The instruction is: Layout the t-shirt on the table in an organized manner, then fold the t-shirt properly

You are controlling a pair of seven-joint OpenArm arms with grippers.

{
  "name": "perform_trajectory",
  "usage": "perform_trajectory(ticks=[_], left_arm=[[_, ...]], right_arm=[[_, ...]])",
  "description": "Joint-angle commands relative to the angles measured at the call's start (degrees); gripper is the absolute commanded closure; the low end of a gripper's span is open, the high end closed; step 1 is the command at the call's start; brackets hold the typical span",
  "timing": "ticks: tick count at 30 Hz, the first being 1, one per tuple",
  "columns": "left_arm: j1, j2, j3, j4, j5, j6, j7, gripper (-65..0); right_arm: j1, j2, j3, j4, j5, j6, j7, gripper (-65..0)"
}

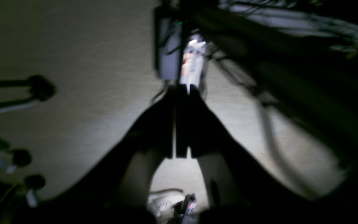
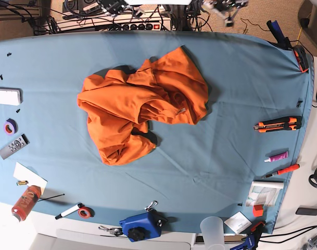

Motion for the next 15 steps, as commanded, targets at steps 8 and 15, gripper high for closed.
perform_trajectory(ticks=[8,15], left_arm=[[12.6,-6.1,0.0,16.0,-4.0,-0.4,1.5,0.0],[24.9,-8.6,-0.1,38.1,-16.3,-0.2,14.1,0.0]], right_arm=[[-12.3,9.6,0.1,20.0,0.5,-0.5,-1.3,0.0],[-21.8,17.3,0.1,40.5,0.5,-8.7,-8.8,0.0]])
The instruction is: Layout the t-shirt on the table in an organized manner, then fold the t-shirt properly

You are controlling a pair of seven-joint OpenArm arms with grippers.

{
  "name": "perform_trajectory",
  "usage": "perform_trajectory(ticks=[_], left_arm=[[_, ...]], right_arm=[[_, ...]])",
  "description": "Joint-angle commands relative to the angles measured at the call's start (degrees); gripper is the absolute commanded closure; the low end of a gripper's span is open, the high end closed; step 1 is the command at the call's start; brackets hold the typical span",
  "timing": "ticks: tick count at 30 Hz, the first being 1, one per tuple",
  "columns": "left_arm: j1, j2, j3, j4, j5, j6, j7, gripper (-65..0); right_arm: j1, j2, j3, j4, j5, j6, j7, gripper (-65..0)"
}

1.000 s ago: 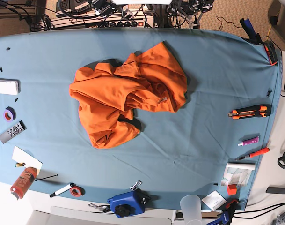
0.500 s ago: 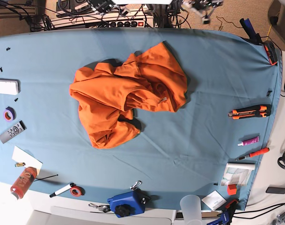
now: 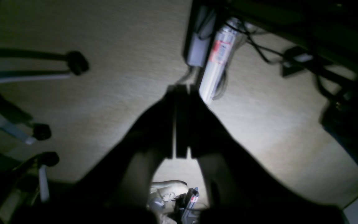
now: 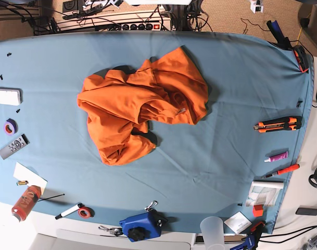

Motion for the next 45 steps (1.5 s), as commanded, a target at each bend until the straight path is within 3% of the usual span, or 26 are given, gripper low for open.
perform_trajectory(ticks=[1,5,9,17,22,28,32,37,40,45], left_arm=[[2.2,-0.4,-0.1,4.0,-0.9,-0.4,1.1,0.0],[9.1,-0.5,-0.1,18.2,-2.5,-0.4,8.3,0.0],[15.4,-0.5,-0.2,31.1,-2.4,-0.4,14.8,0.0],[23.9,-0.5,-0.2,49.2,-1.9,-0.4,18.9,0.0],[24.2,-0.4,-0.2,56.7,-1.9,-0.3,24.5,0.0],[24.0,-0.4,-0.2,59.7,-1.9,-0.2,24.3,0.0],[22.9,-0.4,-0.2,60.0,-1.7,-0.2,24.1,0.0],[20.3,-0.5,-0.2,60.0,0.3,-0.2,24.0,0.0],[18.4,-0.5,-0.2,60.3,2.2,-0.2,22.8,0.0],[14.6,-0.5,-0.2,62.2,2.8,-0.2,19.7,0.0]], right_arm=[[-1.7,1.1,0.0,3.4,0.2,-0.6,-1.6,0.0],[-6.9,3.3,0.0,14.9,0.2,-4.1,-7.9,0.0],[-12.6,4.9,0.0,24.3,-0.4,-5.4,-10.4,0.0],[-18.9,5.0,0.0,35.7,-11.9,-10.1,-14.2,0.0],[-18.9,7.2,0.0,41.5,-16.0,-13.8,-16.4,0.0],[-18.9,11.3,0.0,51.7,-24.5,-20.5,-18.1,0.0],[-18.9,11.8,1.2,58.0,-28.2,-21.5,-17.8,0.0],[-18.4,11.8,9.3,60.3,-27.5,-21.5,-15.6,0.0],[-16.5,11.8,16.5,60.3,-20.8,-21.3,-13.5,0.0],[-10.4,11.3,25.9,60.3,-7.6,-14.6,-8.1,0.0]])
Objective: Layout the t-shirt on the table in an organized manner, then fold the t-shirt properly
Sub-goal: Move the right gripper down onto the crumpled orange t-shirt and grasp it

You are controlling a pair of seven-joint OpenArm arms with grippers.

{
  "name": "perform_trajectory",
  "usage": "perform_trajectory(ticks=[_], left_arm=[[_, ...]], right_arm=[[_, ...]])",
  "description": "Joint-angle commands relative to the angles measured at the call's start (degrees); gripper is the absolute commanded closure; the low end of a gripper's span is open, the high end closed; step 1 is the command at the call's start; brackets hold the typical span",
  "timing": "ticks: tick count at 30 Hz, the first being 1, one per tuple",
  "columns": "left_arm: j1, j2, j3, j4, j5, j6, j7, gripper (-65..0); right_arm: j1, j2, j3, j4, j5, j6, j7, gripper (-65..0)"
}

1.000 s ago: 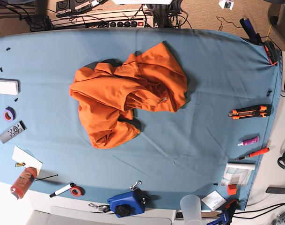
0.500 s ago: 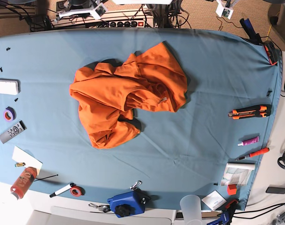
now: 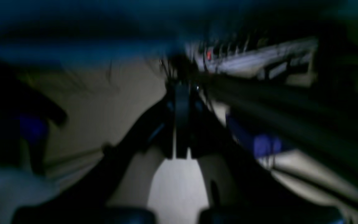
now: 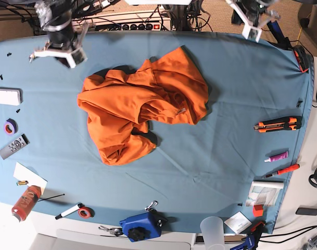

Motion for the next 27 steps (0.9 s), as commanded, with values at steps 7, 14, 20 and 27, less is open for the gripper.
perform_trajectory(ticks=[7,14,20,27], left_arm=[[-7.8,-0.3,0.0,1.2,-0.3,-0.6,-5.6,0.0],[-14.4,-0.3,0.0,1.2,-0.3,-1.7,-5.6,-12.3],[-16.3,-0.3,0.0,1.1,-0.3,-11.0,-8.8,-24.2],[-16.3,-0.3,0.0,1.1,0.5,-10.9,-9.4,-24.1]], right_arm=[[11.8,-1.7,2.3,0.5,9.3,6.7,5.0,0.0],[20.3,-10.1,2.3,-3.0,11.7,8.9,5.3,0.0],[21.8,-15.8,2.3,-3.1,8.2,10.7,4.6,-13.3],[22.4,-19.3,0.2,-3.3,11.6,15.6,2.7,-35.2]])
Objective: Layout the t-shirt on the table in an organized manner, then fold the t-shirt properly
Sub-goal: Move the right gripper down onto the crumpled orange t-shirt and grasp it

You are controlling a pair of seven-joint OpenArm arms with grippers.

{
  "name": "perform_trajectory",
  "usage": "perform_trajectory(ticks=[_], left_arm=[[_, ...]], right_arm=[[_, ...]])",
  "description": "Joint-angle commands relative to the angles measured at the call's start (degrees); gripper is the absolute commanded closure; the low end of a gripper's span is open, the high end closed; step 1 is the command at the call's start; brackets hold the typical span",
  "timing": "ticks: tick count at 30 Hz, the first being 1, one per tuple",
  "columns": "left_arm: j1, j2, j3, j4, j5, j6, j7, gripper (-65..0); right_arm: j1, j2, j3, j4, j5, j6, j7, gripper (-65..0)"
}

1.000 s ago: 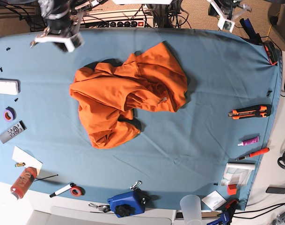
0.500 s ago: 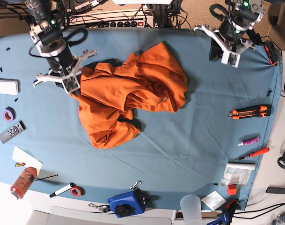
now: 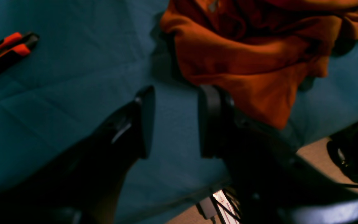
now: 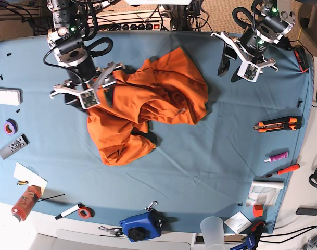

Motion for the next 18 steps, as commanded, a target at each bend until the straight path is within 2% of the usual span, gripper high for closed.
perform_trajectory(ticks=[1,2,3,7,12,18], left_arm=[[-0.1,-0.3,-0.1,0.9,0.0,0.0,-1.6,-24.1],[-0.3,-0.3,-0.1,0.9,0.0,0.0,-1.6,-24.1],[-0.4,-0.3,-0.1,0.9,0.0,0.0,-1.6,-24.1],[-1.2,-0.3,-0.1,0.9,0.0,0.0,-1.6,-24.1],[-1.2,-0.3,-0.1,0.9,0.0,0.0,-1.6,-24.1],[-1.2,-0.3,-0.1,0.9,0.0,0.0,-1.6,-24.1]], right_arm=[[1.2,0.3,-1.2,0.6,0.4,3.0,-0.8,-35.1],[2.1,0.5,-2.7,0.2,0.4,6.2,-2.8,-35.1],[2.8,0.9,-4.3,-0.5,0.4,7.7,-3.8,-35.1],[6.4,4.4,-12.3,-6.4,-1.3,11.0,-3.1,-35.1],[12.7,6.2,-20.3,-13.8,-8.2,9.9,-1.3,-35.1],[18.2,6.2,-23.2,-15.4,-8.7,9.6,0.3,-35.1]])
